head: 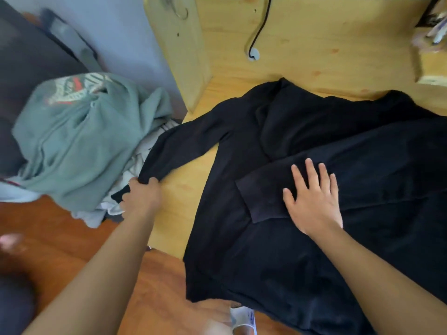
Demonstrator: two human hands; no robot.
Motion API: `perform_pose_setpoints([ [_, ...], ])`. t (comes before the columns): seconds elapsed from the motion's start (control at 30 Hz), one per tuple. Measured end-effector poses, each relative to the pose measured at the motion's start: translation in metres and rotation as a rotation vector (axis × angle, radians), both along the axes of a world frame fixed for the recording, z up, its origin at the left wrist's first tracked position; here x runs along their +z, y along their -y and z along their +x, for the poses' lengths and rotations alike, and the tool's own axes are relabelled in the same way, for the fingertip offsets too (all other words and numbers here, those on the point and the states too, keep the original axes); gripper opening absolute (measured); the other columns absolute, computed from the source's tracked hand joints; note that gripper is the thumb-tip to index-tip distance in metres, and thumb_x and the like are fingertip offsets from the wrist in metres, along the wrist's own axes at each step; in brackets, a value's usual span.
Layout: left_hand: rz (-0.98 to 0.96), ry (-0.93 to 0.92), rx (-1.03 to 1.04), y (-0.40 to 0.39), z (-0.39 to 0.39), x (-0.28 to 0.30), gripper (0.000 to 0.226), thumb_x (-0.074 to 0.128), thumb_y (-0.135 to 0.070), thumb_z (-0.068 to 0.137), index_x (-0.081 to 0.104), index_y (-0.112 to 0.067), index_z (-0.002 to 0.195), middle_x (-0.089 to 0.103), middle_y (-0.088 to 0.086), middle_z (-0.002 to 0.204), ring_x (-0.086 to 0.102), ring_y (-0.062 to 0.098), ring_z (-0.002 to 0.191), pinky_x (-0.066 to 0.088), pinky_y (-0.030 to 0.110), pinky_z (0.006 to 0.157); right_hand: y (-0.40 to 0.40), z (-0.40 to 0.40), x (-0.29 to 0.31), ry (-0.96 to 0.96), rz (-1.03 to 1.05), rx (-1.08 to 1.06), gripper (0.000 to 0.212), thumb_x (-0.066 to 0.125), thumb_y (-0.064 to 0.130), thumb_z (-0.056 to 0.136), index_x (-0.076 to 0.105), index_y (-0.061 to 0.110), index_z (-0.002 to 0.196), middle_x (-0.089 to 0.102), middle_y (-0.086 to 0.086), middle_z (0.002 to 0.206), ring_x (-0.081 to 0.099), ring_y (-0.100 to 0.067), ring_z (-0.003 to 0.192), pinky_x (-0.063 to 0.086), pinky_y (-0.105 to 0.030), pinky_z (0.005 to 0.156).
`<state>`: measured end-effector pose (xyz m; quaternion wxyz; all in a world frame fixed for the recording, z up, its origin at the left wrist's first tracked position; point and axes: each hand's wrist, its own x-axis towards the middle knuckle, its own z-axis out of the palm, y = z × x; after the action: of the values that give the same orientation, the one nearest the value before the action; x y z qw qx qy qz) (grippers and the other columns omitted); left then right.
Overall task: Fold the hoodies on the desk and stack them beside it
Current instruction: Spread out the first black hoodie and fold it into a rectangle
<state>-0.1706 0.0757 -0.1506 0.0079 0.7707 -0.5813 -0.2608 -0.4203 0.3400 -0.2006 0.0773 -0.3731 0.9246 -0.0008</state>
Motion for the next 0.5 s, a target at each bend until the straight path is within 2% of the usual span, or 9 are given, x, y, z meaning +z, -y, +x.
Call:
perform_pose_setpoints([
  [0.07,0.064,0.043,-0.049,0.010,-0.001,0.005,0.066,0.036,-0.049,0.098,0.016,-0.037,0.160,0.035,0.023,0.154,0.030,0.042,0.141,0.022,0.059,0.114,0.000,0.000,0.001,-0.009,-0.003,0.005,0.068,0.022,0.057,0.102,0.009,0.027,0.162,-0.002,-0.006,0.169,-0.003,-0.031,0.155,0.002,-0.051,0.126],
  [0.13,0.141,0.060,-0.141,0.013,0.007,0.003,0.067,0.035,-0.053,0.102,0.008,-0.038,0.162,0.028,0.022,0.161,0.023,0.042,0.147,0.017,0.059,0.117,0.003,0.002,0.004,-0.019,0.015,0.003,0.067,0.022,0.056,0.102,0.008,0.027,0.162,-0.001,-0.006,0.170,-0.002,-0.032,0.155,0.003,-0.050,0.126],
  [0.23,0.258,-0.118,-0.172,0.012,0.030,-0.007,0.073,0.037,-0.056,0.102,0.009,-0.029,0.164,0.025,0.013,0.165,0.022,0.040,0.151,0.019,0.055,0.120,0.009,0.002,0.014,0.056,0.124,-0.009,0.067,0.018,0.054,0.103,-0.001,0.029,0.162,-0.009,-0.006,0.169,-0.007,-0.033,0.155,0.001,-0.052,0.125],
  [0.3,0.259,-0.145,-0.187,0.018,0.040,-0.004,0.071,0.042,-0.051,0.103,0.016,-0.026,0.163,0.029,0.008,0.165,0.026,0.037,0.150,0.023,0.050,0.120,0.017,0.000,0.028,0.168,0.240,-0.032,0.065,0.016,0.052,0.105,-0.012,0.031,0.160,-0.021,-0.003,0.167,-0.013,-0.034,0.154,0.000,-0.054,0.125],
  [0.37,0.289,-0.213,-0.192,0.020,0.044,0.012,0.058,0.046,-0.034,0.105,0.032,-0.016,0.159,0.038,0.009,0.160,0.037,0.033,0.145,0.032,0.040,0.114,0.030,0.000,0.048,0.290,0.367,-0.086,0.068,0.024,0.049,0.106,-0.016,0.032,0.159,-0.027,-0.001,0.165,-0.016,-0.036,0.153,-0.001,-0.056,0.124],
  [0.43,0.268,-0.406,-0.125,0.021,0.047,0.022,0.041,0.048,-0.016,0.104,0.051,-0.005,0.143,0.054,0.014,0.144,0.053,0.032,0.129,0.041,0.033,0.096,0.041,0.006,0.068,0.372,0.419,-0.126,0.075,0.035,0.047,0.104,-0.012,0.032,0.160,-0.025,-0.002,0.166,-0.014,-0.037,0.153,0.001,-0.055,0.124],
  [0.5,0.191,-0.634,-0.015,0.015,0.049,0.033,0.044,0.056,-0.020,0.096,0.054,-0.014,0.140,0.056,0.003,0.136,0.059,0.022,0.111,0.042,0.030,0.096,0.043,0.018,0.083,0.441,0.352,-0.141,0.077,0.043,0.046,0.102,-0.004,0.033,0.161,-0.019,-0.002,0.167,-0.011,-0.036,0.154,0.005,-0.052,0.124],
])
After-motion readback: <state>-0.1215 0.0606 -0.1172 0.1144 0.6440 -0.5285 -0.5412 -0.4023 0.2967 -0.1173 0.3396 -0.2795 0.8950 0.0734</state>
